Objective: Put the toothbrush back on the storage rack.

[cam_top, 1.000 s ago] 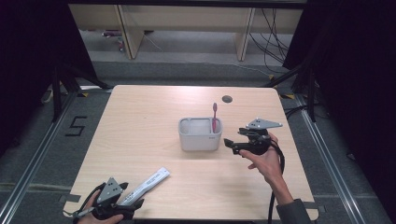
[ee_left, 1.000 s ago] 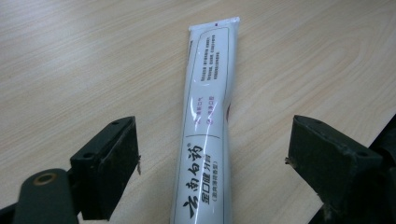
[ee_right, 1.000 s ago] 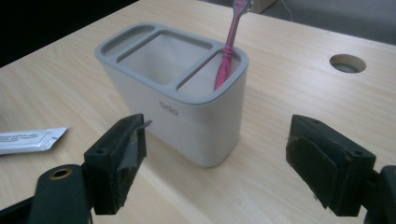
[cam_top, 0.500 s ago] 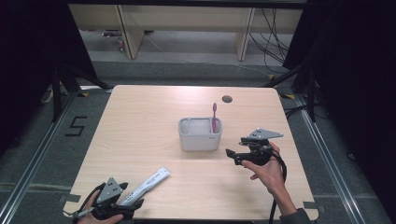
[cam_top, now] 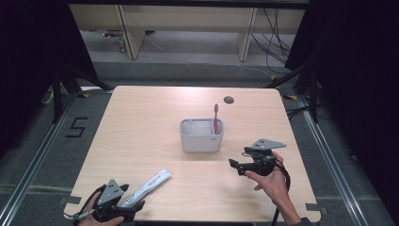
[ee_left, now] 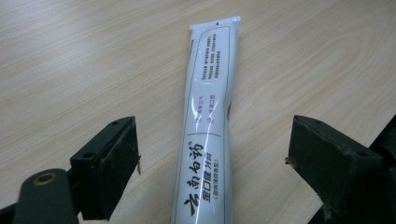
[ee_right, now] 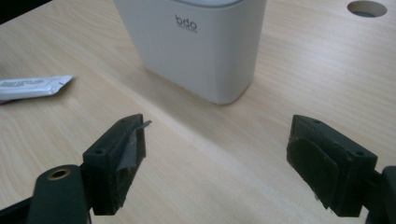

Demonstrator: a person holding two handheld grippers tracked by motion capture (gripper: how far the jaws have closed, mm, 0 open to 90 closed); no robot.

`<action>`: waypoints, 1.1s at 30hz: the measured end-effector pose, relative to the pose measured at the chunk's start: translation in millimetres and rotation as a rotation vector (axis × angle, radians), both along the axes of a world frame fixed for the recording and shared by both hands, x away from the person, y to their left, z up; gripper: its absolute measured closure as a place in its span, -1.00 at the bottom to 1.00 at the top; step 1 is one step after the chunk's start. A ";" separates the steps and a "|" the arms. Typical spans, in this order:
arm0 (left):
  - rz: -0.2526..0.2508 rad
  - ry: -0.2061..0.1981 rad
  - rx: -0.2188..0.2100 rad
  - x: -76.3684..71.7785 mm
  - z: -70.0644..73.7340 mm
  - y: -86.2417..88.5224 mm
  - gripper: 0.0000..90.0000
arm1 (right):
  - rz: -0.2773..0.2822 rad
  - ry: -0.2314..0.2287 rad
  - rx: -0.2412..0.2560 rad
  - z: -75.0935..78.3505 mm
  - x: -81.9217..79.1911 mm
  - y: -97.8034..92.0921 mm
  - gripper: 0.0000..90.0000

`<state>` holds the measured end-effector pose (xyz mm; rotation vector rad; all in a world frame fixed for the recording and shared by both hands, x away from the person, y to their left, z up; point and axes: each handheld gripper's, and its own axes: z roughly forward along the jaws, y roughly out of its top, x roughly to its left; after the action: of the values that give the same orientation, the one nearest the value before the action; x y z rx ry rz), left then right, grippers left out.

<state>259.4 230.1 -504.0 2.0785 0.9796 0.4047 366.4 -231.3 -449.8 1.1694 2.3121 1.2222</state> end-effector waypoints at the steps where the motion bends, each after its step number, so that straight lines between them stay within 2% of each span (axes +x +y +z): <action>1: -0.002 0.000 0.002 0.2 0.0 0.1 -0.66 | 0.008 -0.011 -0.011 -1.4 -0.1 -1.5 -0.55; 2: -0.003 -0.004 -0.004 0.4 -0.6 -0.2 -0.66 | -0.001 0.003 -0.006 -2.7 -2.2 -1.4 -0.55; 3: 0.000 -0.001 0.001 0.2 -0.1 -0.3 -0.66 | 0.003 -0.012 -0.012 -4.3 -2.6 -2.5 -0.55; 6: -0.001 0.000 -0.001 0.1 0.1 0.0 -0.66 | 0.004 -0.006 -0.005 -7.1 -5.5 -3.6 -0.54; 7: -0.001 -0.003 -0.006 0.2 -0.4 0.1 -0.66 | 0.005 -0.002 -0.018 -8.6 -8.3 -6.1 -0.54; 8: -0.003 0.003 0.000 0.1 0.2 0.3 -0.66 | -0.003 0.015 0.002 -10.1 -10.6 -5.7 -0.54; 9: -0.002 -0.001 -0.003 0.0 -0.1 0.1 -0.66 | -0.007 -0.011 -0.013 -11.7 -11.3 -7.3 -0.54; 10: -0.002 -0.001 -0.003 0.0 0.1 0.0 -0.66 | -0.009 0.021 0.008 -12.8 -14.2 -6.5 -0.54; 11: 0.001 -0.003 -0.004 0.0 -0.1 -0.1 -0.66 | -0.002 0.014 -0.001 -13.7 -15.1 -7.9 -0.54; 13: -0.001 -0.002 -0.005 0.3 -0.5 0.1 -0.66 | -0.002 0.030 0.007 -15.3 -18.9 -8.3 -0.54; 14: 0.002 0.000 -0.006 0.2 -0.6 0.1 -0.66 | -0.004 0.000 -0.009 -16.6 -19.3 -9.5 -0.54; 15: 0.002 -0.001 -0.008 0.4 -0.8 0.2 -0.66 | 0.004 0.019 -0.007 -17.3 -20.7 -10.0 -0.54; 17: 0.009 -0.009 -0.012 0.2 -0.9 -0.1 -0.66 | 0.002 0.015 -0.026 -19.0 -23.5 -10.9 -0.54; 18: 0.008 -0.010 -0.011 0.3 -0.9 0.0 -0.66 | -0.007 0.030 0.002 -20.6 -25.7 -10.1 -0.54; 20: 0.005 -0.003 -0.009 0.5 -0.8 0.1 -0.66 | 0.001 0.015 -0.026 -21.5 -27.8 -12.7 -0.54; 21: 0.006 -0.003 -0.009 0.6 -0.9 -0.1 -0.66 | -0.004 0.034 -0.002 -23.2 -30.7 -11.3 -0.54; 23: 0.006 -0.004 -0.007 0.5 -0.8 0.0 -0.66 | -0.001 0.014 -0.040 -25.3 -34.6 -13.9 -0.54; 24: 0.006 -0.005 -0.007 0.4 -0.8 0.2 -0.66 | 0.005 0.030 -0.037 -26.6 -36.8 -14.3 -0.54; 25: 0.008 -0.004 -0.007 0.4 -0.7 0.3 -0.66 | -0.014 0.055 -0.018 -27.6 -40.5 -13.6 -0.54; 26: 0.011 -0.007 0.008 1.0 -0.7 1.1 -0.66 | 0.004 0.023 -0.045 -28.4 -40.0 -16.6 -0.54; 28: 0.012 -0.008 -0.011 0.7 -0.9 -0.2 -0.66 | 0.002 0.024 -0.046 -31.1 -42.7 -17.8 -0.54; 29: 0.016 -0.006 -0.007 0.4 -0.4 -0.6 -0.66 | -0.003 0.044 -0.042 -31.4 -45.2 -17.9 -0.54; 30: 0.013 -0.002 0.004 0.8 0.2 -0.5 -0.66 | 0.004 0.041 -0.035 -32.7 -45.8 -19.2 -0.54; 32: 0.019 -0.002 -0.001 1.4 -0.6 -0.9 -0.66 | 0.036 0.045 -0.022 -33.9 -47.3 -21.3 -0.53; 33: 0.013 0.001 -0.003 1.3 -0.4 -0.4 -0.66 | -0.010 0.057 -0.024 -33.5 -51.8 -20.7 -0.53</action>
<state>260.8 229.7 -504.4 2.0708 0.9946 0.4091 314.6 -252.1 -483.2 1.2213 2.3523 1.1696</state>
